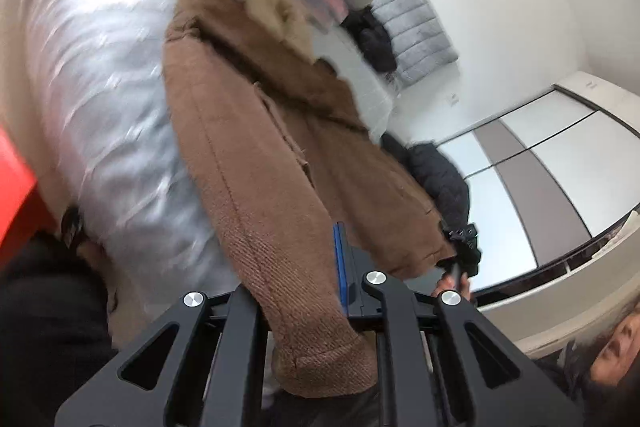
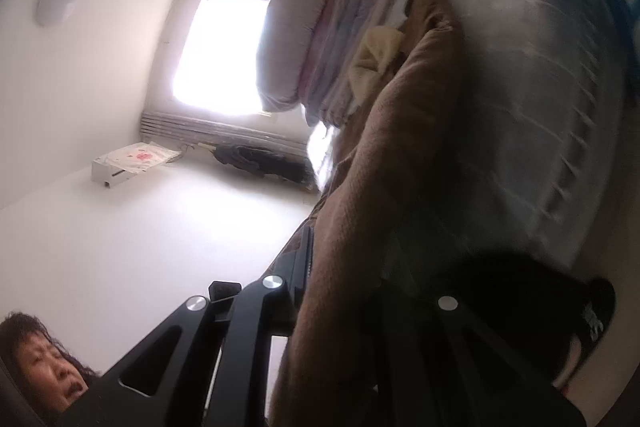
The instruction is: Fold large clothes
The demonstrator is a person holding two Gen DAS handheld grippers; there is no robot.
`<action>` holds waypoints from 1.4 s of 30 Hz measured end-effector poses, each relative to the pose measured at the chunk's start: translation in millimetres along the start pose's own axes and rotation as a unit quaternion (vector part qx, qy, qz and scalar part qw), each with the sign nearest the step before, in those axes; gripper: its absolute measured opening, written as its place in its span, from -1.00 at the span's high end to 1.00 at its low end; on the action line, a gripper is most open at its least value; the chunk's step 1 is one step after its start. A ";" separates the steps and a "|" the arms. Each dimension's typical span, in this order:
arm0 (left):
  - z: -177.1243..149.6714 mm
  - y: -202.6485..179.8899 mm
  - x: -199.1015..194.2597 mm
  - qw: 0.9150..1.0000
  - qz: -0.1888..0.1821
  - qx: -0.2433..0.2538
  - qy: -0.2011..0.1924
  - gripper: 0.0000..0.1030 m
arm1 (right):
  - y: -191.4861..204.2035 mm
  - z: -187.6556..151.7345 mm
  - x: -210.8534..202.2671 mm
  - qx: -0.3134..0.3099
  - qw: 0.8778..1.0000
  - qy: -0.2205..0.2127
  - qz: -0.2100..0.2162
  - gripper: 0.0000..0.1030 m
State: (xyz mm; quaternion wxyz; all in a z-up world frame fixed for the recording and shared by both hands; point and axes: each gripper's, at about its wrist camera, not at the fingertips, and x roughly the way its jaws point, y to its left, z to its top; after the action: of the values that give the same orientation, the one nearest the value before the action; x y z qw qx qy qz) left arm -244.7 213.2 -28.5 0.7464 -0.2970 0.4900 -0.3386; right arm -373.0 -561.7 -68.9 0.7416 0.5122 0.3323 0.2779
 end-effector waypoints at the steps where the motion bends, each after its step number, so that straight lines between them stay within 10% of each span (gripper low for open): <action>1: -9.8 15.3 3.4 1.000 0.013 -0.013 0.018 0.74 | -7.1 -4.8 -2.5 0.003 1.000 0.008 -0.023 0.79; 5: -37.3 75.5 27.3 0.991 0.052 -0.092 0.086 0.62 | -54.1 -4.3 -3.1 0.054 0.995 0.041 -0.072 0.55; 7: -45.9 95.6 28.9 0.988 0.043 -0.122 0.087 0.62 | -69.6 -2.1 -8.2 0.084 0.993 0.040 -0.078 -0.09; 9: -47.6 100.2 24.6 0.989 0.038 -0.125 0.075 0.61 | -74.4 0.9 -18.4 0.087 0.993 0.032 -0.076 -0.14; 15: -30.0 108.7 -16.9 0.988 0.094 -0.120 -0.022 0.54 | -31.2 25.3 -54.4 0.013 0.981 -0.060 -0.184 -0.28; 19: -4.5 96.7 -51.7 0.981 0.130 -0.097 -0.104 0.26 | 10.3 54.9 -39.1 -0.047 0.980 -0.077 -0.176 -0.57; 26: 39.2 42.6 1.3 0.994 0.053 0.003 -0.093 0.06 | 38.8 79.2 67.2 -0.109 0.981 0.060 -0.150 -0.60; 30: 51.7 29.0 71.1 0.998 0.042 0.038 -0.034 0.06 | -20.6 90.4 118.5 -0.066 0.958 0.145 -0.239 -0.60; 32: 48.6 38.1 98.7 0.998 0.058 0.029 -0.001 0.06 | -55.2 94.1 112.6 -0.035 0.944 0.152 -0.292 -0.55; 34: 43.9 58.4 120.7 0.996 0.087 0.011 0.031 0.07 | -72.0 94.5 91.2 0.004 0.962 0.134 -0.238 -0.48; 42: 41.4 92.0 49.6 0.998 0.025 -0.043 -0.022 -0.12 | -39.2 62.4 -1.3 -0.019 0.958 0.125 -0.258 -0.77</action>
State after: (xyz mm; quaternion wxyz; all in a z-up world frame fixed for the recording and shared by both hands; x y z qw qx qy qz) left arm -172.0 233.0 -111.9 0.7518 -0.3242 0.4948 -0.2915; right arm -322.5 -611.2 -89.8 0.7506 0.3555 0.5378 0.1448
